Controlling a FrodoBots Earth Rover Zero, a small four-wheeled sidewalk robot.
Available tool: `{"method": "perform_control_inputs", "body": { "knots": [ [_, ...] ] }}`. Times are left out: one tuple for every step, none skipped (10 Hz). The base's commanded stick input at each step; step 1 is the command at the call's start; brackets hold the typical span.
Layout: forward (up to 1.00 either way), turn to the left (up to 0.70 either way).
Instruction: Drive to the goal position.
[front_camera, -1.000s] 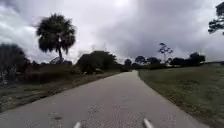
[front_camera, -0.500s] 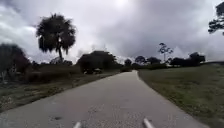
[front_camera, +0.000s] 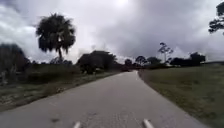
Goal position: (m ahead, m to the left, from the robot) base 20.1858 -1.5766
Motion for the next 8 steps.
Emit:
{"method": "perform_control_inputs", "body": {
  "knots": [
    [0.7, 0.12],
    [0.7, 0.1],
    [0.7, 0.08],
    [0.7, 0.06],
    [0.7, 0.04],
    [0.7, 0.02],
    [0.7, 0.0],
    [0.7, 0.0]
  ]
}}
